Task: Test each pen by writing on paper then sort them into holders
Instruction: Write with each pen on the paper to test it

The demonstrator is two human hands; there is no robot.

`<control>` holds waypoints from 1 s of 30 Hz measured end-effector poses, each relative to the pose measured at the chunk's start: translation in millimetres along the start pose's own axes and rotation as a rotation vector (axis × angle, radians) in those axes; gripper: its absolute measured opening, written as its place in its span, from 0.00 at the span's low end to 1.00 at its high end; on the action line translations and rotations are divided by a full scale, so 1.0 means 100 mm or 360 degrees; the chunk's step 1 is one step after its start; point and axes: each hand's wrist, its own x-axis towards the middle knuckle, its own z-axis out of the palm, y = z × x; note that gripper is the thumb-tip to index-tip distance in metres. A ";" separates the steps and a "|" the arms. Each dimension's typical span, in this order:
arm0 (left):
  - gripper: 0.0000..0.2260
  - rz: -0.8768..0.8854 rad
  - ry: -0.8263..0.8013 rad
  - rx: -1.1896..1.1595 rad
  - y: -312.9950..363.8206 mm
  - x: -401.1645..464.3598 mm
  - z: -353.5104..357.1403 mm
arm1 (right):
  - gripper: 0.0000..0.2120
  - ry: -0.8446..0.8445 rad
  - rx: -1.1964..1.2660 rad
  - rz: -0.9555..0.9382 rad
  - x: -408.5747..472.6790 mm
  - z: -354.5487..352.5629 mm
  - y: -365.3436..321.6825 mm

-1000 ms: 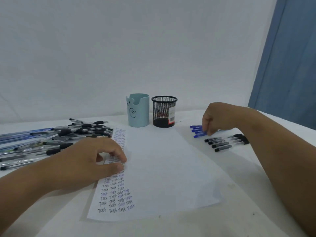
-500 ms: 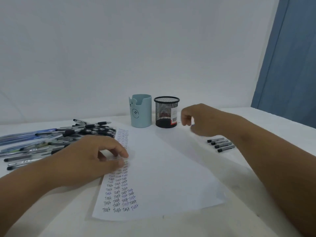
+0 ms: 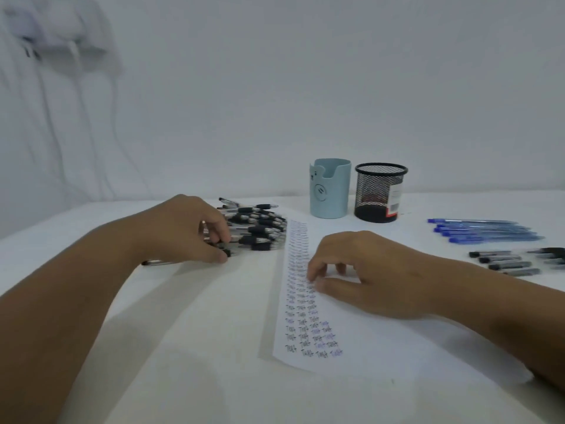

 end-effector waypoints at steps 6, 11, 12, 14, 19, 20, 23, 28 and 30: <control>0.10 -0.0048 0.0033 0.0091 -0.06 0.00 0.01 | 0.04 0.0007 0.0073 0.0021 0.01 0.03 0.06; 0.07 -0.0005 0.0018 0.0112 -0.03 0.01 0.02 | 0.04 -0.0011 0.0102 0.0048 0.00 0.02 0.07; 0.07 0.0000 0.0015 0.0117 -0.03 0.02 0.02 | 0.04 -0.0015 0.0106 0.0054 0.00 0.02 0.07; 0.06 -0.0007 0.0016 0.0122 -0.05 0.03 0.03 | 0.04 -0.0024 0.0115 0.0072 0.00 0.01 0.06; 0.04 0.0050 0.0189 -0.0167 0.04 0.01 0.05 | 0.04 -0.0028 0.0109 0.0103 -0.01 0.00 0.05; 0.04 0.0077 0.0276 -0.0356 0.09 0.01 0.05 | 0.04 -0.0029 0.0108 0.0108 -0.01 0.00 0.05; 0.06 0.0134 0.0547 -0.1185 0.28 -0.01 0.04 | 0.05 -0.0028 0.0093 0.0100 -0.01 0.00 0.05; 0.18 0.0100 0.0481 -0.2295 0.51 0.00 0.12 | 0.08 0.0120 0.0266 0.0289 -0.02 -0.01 0.02; 0.13 0.0067 0.0351 -0.2467 0.58 0.01 0.19 | 0.12 0.0283 0.0699 0.0433 0.01 -0.03 -0.01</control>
